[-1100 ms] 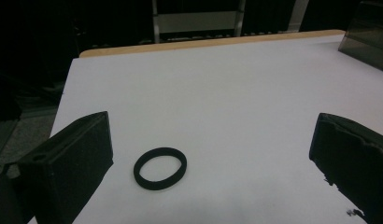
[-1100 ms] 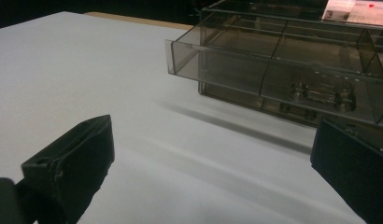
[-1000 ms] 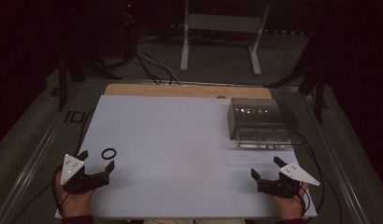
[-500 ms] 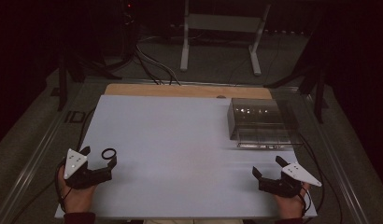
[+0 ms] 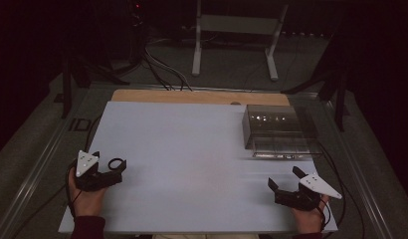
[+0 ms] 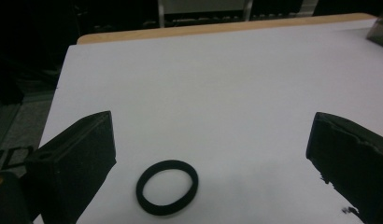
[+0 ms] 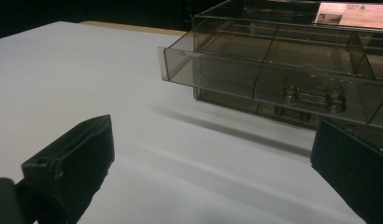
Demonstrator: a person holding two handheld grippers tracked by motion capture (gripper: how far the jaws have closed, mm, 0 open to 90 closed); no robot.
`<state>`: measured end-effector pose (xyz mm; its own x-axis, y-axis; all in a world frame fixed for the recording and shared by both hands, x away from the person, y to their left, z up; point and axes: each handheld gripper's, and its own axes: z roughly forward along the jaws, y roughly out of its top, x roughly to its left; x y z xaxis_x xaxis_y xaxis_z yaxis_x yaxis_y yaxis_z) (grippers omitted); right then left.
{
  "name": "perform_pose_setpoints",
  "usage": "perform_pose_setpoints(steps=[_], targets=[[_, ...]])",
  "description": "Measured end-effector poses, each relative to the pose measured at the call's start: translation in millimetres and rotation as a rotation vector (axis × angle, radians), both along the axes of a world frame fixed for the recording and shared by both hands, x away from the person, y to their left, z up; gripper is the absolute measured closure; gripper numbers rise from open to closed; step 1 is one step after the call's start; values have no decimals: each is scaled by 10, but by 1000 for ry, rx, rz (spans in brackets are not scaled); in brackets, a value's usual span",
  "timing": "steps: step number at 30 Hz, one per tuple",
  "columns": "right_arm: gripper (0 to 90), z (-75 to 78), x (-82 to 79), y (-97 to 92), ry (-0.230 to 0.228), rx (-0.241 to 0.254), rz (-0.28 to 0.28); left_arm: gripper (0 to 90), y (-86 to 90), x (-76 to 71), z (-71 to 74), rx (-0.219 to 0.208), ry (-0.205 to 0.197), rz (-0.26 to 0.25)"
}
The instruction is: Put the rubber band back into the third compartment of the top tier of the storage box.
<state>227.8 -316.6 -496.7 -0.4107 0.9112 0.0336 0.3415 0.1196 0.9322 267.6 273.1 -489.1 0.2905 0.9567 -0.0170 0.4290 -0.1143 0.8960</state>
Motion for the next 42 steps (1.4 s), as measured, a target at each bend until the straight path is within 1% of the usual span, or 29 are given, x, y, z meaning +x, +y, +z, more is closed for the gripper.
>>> perform_pose_setpoints(steps=[4, 7, 9, 12, 14, 15, 16, 17, 18, 22, 23, 24, 25, 27, 28, 30, 31, 32, 33, 35, 36, 37, 40, 41, 42], targets=[[2, 1, -1, 1, 0, 1, 0, 39, 30, 67, -38, 14, 16, 17], [2, 2, -1, -1, 0, 1, -1, 38, 61, 112, -73, 28, 20, 41], [2, 2, -1, -2, 1, 0, -2, 38, 82, 134, -89, 22, 28, 53], [2, 5, -5, -3, 2, 2, -4, 55, 92, 164, -112, 35, 62, 70], [2, 6, -6, -3, 1, 3, -4, 104, 78, 186, -134, 74, 96, 109], [2, 7, -7, -3, 1, 4, -4, 164, 78, 196, -148, 73, 107, 128], [2, 8, -8, -3, -1, 3, -3, 185, 78, 196, -148, 73, 107, 128], [2, 10, -10, -2, -3, 5, -4, 195, 95, 224, -180, 79, 136, 149], [2, 11, -12, 0, -3, 6, -5, 235, 102, 236, -197, 81, 149, 160], [2, 15, -15, -1, -6, 6, -4, 403, 132, 263, -248, 69, 194, 162], [2, 15, -15, -1, -6, 6, -4, 439, 132, 263, -248, 69, 194, 162], [2, 15, -15, -3, -5, 6, -5, 439, 132, 263, -248, 69, 194, 162], [3, 18, -18, -4, -5, 8, -6, 492, 131, 286, -273, 76, 224, 160], [2, 22, -21, -6, -6, 7, -5, 525, 123, 298, -286, 81, 236, 161], [2, 24, -22, -6, -8, 8, -6, 544, 123, 307, -293, 76, 243, 162], [3, 27, -24, -9, -8, 10, -7, 601, 125, 314, -300, 73, 250, 161], [2, 28, -25, -11, -7, 11, -7, 630, 129, 328, -316, 74, 268, 163], [3, 30, -27, -12, -7, 12, -7, 657, 129, 328, -316, 74, 268, 163], [3, 32, -29, -14, -7, 12, -8, 680, 135, 343, -333, 73, 297, 160], [3, 34, -31, -14, -8, 13, -8, 721, 137, 350, -345, 70, 305, 160], [3, 37, -33, -16, -8, 12, -8, 721, 137, 350, -345, 70, 305, 160], [3, 40, -37, -16, -10, 14, -8, 765, 135, 354, -351, 86, 308, 166], [2, 40, -36, -13, -10, 15, -7, 867, 122, 353, -349, 86, 310, 162], [2, 39, -36, -12, -10, 12, -6, 878, 113, 352, -345, 96, 312, 161], [2, 39, -35, -11, -11, 11, -3, 883, 110, 352, -341, 87, 315, 159]])
